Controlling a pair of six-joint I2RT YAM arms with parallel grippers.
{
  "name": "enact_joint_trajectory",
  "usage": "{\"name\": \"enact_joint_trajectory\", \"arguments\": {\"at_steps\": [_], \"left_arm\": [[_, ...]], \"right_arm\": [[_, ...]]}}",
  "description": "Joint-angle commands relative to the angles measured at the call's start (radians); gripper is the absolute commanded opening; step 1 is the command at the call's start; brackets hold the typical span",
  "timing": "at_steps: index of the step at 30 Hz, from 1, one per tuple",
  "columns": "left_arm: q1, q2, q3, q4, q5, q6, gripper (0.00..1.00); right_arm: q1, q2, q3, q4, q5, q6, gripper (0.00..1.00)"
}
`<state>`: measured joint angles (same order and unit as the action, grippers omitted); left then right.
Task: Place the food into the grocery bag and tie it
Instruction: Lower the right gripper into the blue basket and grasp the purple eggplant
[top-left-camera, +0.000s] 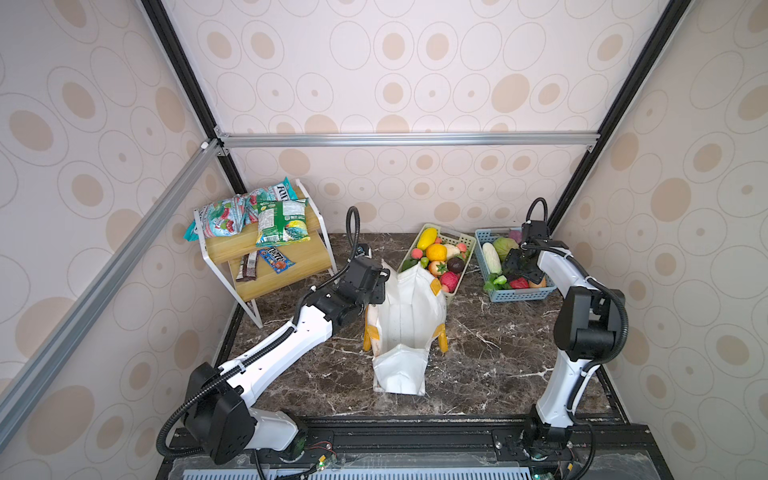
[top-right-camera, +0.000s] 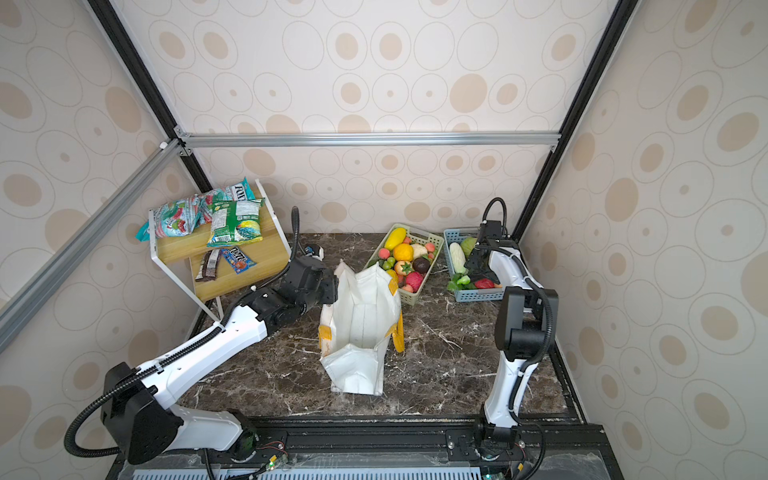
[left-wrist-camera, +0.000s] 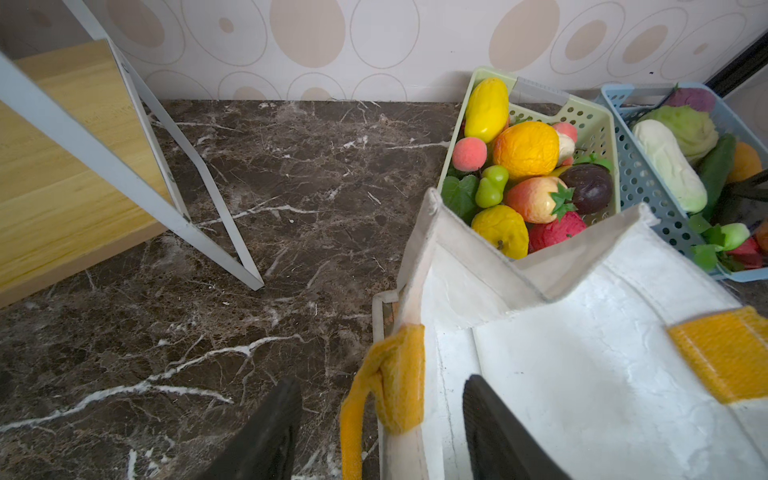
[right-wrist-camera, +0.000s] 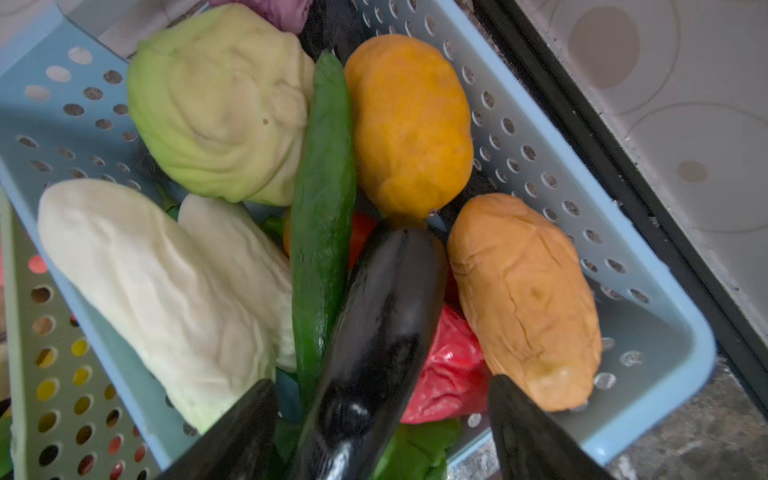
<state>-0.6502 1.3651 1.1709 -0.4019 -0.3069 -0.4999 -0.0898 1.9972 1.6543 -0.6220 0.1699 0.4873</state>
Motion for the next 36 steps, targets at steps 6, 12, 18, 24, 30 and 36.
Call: {"name": "enact_joint_trajectory", "arguments": {"at_steps": [6, 12, 18, 24, 30, 36], "left_arm": [[-0.016, -0.026, 0.007, -0.022, -0.067, 0.018, 0.64], [-0.016, -0.026, 0.001, -0.014, -0.064, 0.021, 0.64], [-0.016, -0.044, -0.011, -0.004, -0.063, 0.014, 0.64], [-0.016, -0.061, -0.023, 0.018, -0.055, 0.005, 0.65], [-0.016, -0.069, -0.025, 0.022, -0.051, -0.003, 0.64], [-0.015, -0.063, -0.019, 0.018, -0.037, -0.007, 0.65]], "right_arm": [[-0.008, 0.068, 0.054, -0.036, -0.022, 0.051, 0.77], [-0.01, 0.088, 0.053, -0.011, -0.052, 0.089, 0.72], [-0.016, 0.072, 0.012, 0.032, -0.07, 0.12, 0.6], [-0.023, 0.033, -0.023, 0.084, -0.084, 0.131, 0.53], [-0.027, 0.011, -0.028, 0.097, -0.116, 0.138, 0.46], [-0.027, -0.038, -0.035, 0.113, -0.159, 0.119, 0.4]]}}
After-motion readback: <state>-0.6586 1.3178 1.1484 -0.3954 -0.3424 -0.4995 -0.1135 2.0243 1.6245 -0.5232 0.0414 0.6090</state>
